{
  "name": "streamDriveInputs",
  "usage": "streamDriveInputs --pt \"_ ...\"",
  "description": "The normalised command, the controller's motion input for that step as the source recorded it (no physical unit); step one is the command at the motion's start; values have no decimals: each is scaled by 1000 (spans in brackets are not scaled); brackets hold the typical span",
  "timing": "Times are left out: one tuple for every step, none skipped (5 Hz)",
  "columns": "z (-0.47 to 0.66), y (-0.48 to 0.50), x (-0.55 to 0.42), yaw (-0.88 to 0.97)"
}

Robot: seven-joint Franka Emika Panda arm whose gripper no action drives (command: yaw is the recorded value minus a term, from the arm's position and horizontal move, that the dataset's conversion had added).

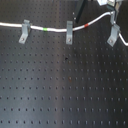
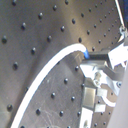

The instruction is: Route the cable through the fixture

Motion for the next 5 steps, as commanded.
streamDriveInputs --pt "-478 -13 51 0" --pt "-364 -20 17 0" --pt "-242 7 19 0" --pt "-33 51 8 23" --pt "-323 24 182 46"
